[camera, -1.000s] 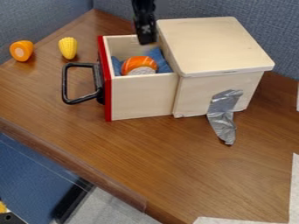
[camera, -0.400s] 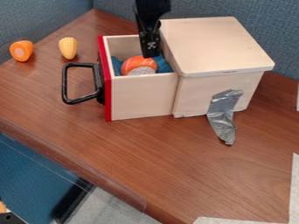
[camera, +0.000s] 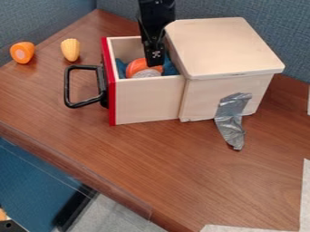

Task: Take the sushi out of the drawer and place it on the bottom center of the table

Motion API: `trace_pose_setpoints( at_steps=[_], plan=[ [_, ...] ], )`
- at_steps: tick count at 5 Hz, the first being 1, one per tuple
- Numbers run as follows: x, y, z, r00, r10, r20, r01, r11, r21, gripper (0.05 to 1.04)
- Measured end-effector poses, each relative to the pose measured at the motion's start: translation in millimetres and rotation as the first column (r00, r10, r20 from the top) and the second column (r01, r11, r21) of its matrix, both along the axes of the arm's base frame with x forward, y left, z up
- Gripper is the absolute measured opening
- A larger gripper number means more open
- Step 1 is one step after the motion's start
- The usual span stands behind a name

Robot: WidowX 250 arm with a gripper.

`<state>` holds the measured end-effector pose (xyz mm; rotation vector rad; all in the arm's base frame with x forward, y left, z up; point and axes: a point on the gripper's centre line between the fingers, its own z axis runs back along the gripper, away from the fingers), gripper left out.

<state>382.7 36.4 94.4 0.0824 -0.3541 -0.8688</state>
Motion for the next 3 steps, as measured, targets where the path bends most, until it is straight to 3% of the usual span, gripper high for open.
trace_pose_setpoints(
  at_steps=[3],
  plan=[
    [-14.8,-1.5,-20.0,0.999,0.004,-0.049,-0.004,1.000,-0.001,0.977]
  ],
)
